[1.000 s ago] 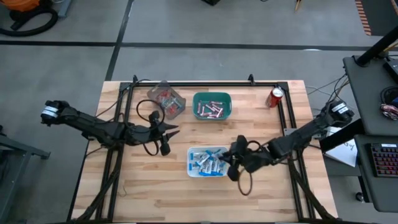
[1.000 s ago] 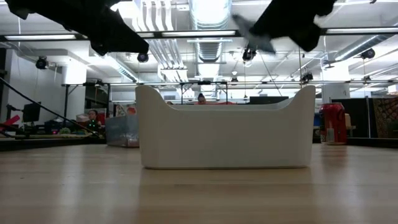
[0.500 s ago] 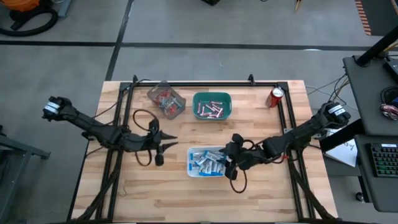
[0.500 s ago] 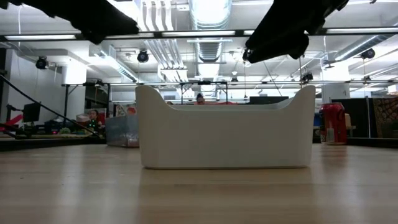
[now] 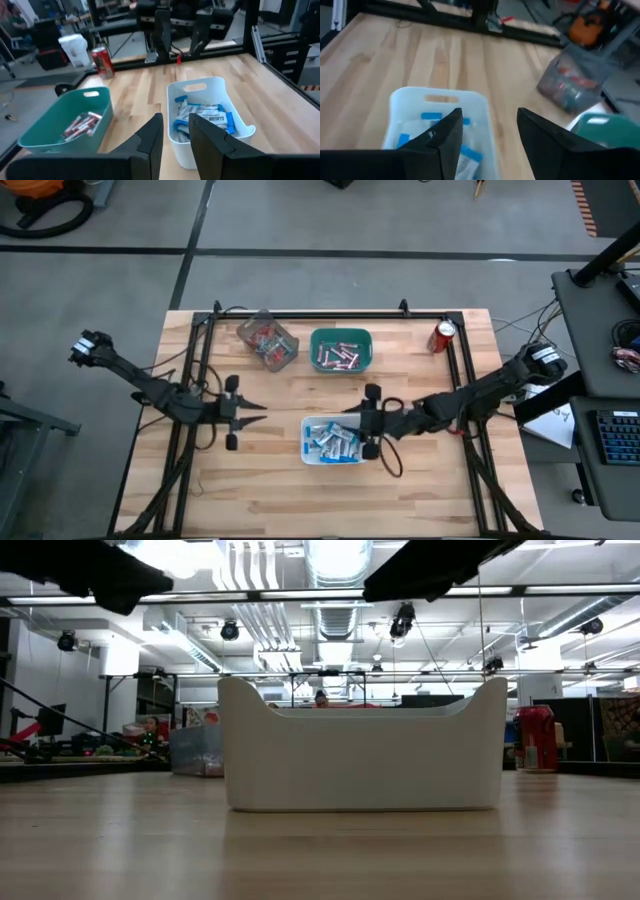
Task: Sort candy
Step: Return to Home Position
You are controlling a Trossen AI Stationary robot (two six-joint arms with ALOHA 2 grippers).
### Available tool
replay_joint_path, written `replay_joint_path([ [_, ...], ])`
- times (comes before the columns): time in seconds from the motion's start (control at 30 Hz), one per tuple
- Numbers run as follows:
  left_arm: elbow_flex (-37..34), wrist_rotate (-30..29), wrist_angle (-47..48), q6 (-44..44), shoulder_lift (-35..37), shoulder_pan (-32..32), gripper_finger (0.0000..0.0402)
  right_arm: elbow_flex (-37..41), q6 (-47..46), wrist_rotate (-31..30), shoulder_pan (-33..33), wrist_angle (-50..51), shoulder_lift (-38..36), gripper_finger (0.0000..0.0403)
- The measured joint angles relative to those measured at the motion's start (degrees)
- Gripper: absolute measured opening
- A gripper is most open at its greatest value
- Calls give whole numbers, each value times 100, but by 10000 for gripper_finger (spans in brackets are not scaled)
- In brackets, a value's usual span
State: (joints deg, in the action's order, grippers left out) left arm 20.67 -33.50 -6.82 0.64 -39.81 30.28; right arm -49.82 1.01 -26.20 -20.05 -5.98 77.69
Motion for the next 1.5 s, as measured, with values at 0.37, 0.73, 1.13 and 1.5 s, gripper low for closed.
replay_joint_path([
  [0.37, -1027, -393, -44, 723, 2530, -691, 77, 1258, 502, 1952, 1626, -1740, -760, 155],
  [0.73, -1095, 908, 1345, 1037, 3984, -2338, 77, 2024, 498, 3267, 2673, -1951, -1813, 132],
  [1.13, -1404, 1806, 1198, 644, 3982, -2478, 77, 3668, 199, 3271, 2621, -1954, -3546, 98],
  [1.5, -1385, 1778, 1246, 986, 3980, -2478, 77, 4751, 665, 3263, 2623, -1872, -5470, 66],
])
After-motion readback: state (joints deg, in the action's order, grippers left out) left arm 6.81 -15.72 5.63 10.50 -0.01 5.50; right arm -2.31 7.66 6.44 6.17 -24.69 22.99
